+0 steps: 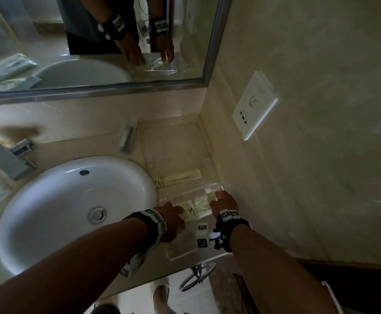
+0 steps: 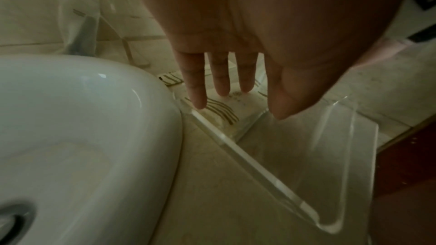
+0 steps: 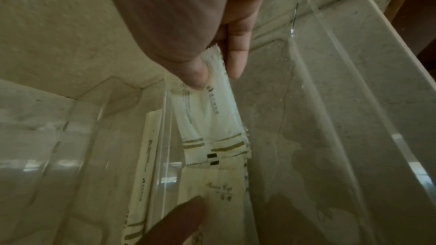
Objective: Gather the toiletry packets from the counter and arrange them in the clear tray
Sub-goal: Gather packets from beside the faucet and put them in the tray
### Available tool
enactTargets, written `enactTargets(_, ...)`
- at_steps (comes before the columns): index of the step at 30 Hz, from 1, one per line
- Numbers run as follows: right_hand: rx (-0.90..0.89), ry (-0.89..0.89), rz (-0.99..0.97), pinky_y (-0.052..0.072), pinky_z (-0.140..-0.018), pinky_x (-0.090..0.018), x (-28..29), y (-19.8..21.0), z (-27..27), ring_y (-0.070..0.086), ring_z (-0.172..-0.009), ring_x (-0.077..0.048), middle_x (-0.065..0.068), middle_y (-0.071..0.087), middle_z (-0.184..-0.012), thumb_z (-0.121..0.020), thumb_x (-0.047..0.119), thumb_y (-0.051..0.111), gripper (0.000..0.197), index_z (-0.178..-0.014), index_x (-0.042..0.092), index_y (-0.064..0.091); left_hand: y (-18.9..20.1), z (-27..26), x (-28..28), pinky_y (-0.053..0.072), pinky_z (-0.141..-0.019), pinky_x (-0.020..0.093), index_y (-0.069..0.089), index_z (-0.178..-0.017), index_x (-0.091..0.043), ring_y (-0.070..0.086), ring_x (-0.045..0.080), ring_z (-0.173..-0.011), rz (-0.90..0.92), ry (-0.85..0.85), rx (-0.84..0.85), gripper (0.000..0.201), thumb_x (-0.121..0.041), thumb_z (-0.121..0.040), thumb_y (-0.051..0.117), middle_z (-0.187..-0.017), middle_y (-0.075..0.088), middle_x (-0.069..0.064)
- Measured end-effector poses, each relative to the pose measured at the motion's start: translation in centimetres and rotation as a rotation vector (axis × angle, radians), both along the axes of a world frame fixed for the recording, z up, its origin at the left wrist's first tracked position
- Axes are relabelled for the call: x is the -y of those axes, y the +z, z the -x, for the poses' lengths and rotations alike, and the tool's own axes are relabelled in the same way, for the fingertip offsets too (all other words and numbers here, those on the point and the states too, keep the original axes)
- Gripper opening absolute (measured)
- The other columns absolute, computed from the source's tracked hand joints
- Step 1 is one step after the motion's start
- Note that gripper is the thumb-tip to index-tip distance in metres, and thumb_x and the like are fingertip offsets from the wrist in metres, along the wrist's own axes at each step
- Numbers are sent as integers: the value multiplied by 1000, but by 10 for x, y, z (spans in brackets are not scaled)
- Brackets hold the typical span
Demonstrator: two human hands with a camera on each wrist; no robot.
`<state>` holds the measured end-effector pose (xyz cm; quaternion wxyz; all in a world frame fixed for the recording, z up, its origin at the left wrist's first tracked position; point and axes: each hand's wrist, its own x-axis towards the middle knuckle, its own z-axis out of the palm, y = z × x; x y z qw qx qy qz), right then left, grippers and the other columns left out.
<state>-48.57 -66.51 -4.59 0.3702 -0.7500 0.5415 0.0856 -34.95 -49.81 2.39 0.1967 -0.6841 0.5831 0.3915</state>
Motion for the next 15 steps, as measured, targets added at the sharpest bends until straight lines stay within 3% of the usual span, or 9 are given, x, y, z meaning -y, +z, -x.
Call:
enactTargets(4,-1,6,30,45,-93,-29,-2,0,0,61,-115,-28,-3,62,-128,-86,43,53,45,-127,26,60,-9,-2,-4,32,-114,45,45,-135,-46,20,31,-142,-33,-44,25,52,-30,-88,57,-160,6,-9)
enactTargets(8,-31,11,38,41,-87,-26,-4,5,-4,59,-117,-27,-5,60,-131,-94,32,57,42,-135,27,53,-12,-5,-6,34,-112,49,43,-138,-41,22,36,-141,-19,-56,41,55,-28,-87,57,-160,6,-3)
enactTargets(10,-63,12,43,43,-90,-27,-5,7,-7,58,-118,-26,-5,60,-131,-95,30,55,41,-136,24,52,-14,-4,-8,37,-110,50,43,-137,-38,23,37,-138,15,-69,50,52,-29,-87,54,-159,7,-2)
enactTargets(13,-121,50,88,43,-96,-32,-8,10,-11,54,-122,-28,-7,56,-137,-94,37,54,46,-139,27,49,-14,-3,-10,38,-109,50,47,-134,-36,24,36,-138,51,-52,38,46,-30,-89,52,-159,9,-2)
enactTargets(15,-184,111,111,40,-102,-37,-10,11,-12,46,-128,-31,-7,45,-148,-95,45,52,56,-146,29,40,-13,-5,-11,37,-110,49,46,-135,-36,23,36,-139,56,-58,32,47,-31,-89,51,-159,9,-2)
